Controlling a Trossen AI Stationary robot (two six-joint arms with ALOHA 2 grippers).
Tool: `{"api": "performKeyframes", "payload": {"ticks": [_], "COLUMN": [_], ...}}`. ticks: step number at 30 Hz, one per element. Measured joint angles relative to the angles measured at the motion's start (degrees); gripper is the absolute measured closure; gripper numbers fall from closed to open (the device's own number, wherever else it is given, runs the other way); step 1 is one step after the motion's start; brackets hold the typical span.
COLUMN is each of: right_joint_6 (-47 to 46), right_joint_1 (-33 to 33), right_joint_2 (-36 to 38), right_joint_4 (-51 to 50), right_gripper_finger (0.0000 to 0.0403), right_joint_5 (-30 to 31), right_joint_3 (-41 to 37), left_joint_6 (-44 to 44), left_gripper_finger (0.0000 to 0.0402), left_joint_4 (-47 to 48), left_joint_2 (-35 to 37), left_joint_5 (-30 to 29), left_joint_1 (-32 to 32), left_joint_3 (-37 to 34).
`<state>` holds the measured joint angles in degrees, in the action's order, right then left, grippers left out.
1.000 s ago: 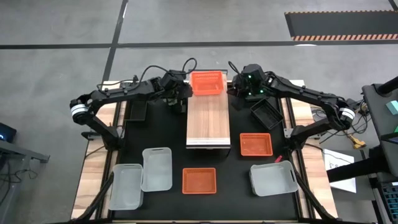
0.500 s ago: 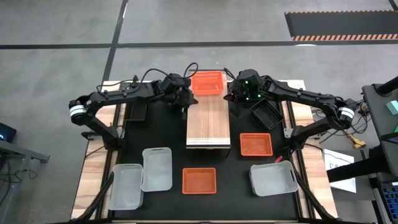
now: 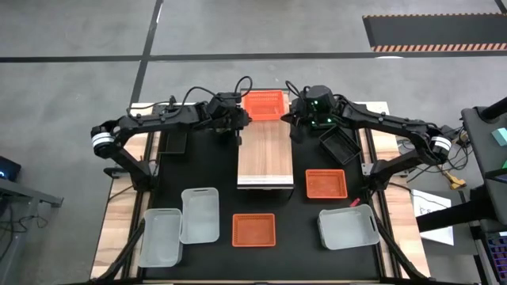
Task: Stack baskets on shelf by color
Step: Put the top orange bin on the shelf, then put the right gray bin on the shelf
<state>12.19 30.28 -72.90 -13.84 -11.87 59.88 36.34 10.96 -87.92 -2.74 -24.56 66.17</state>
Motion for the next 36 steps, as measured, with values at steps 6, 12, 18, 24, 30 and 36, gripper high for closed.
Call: {"api": "performKeyframes", "payload": {"ticks": [6, 12, 18, 24, 30, 36], "right_joint_6": [-0.85, -1.14, -1.26, -3.24, -6.30, -8.91], "right_joint_1": [-0.04, -0.74, -4.20, -10.02, -17.66, -28.27], "right_joint_2": [0.04, 0.53, 2.39, 5.71, 9.58, 11.43], "right_joint_4": [-0.90, -1.01, -6.12, -12.44, -13.37, -13.06], "right_gripper_finger": [0.0394, 0.0394, 0.0394, 0.0394, 0.0394, 0.0394], "right_joint_5": [-0.01, -0.03, -0.04, -0.04, 0.15, 8.82], "right_joint_3": [-0.16, -0.16, -0.16, -0.22, -1.91, -2.32], "left_joint_6": [0.00, -0.59, -3.06, -3.39, -6.68, -10.54], "left_gripper_finger": [0.0400, 0.0400, 0.0400, 0.0400, 0.0400, 0.0400], "left_joint_4": [0.06, 0.56, 6.35, 12.71, 15.05, 9.63], "left_joint_2": [0.01, 0.19, 2.36, 6.99, 12.08, 19.00], "left_joint_5": [-2.43, -2.76, -2.08, -0.44, 0.98, 1.15], "left_joint_1": [-0.02, 0.56, 4.76, 12.37, 20.31, 27.12], "left_joint_3": [0.00, 0.00, 0.02, 0.00, -1.78, -9.27]}}
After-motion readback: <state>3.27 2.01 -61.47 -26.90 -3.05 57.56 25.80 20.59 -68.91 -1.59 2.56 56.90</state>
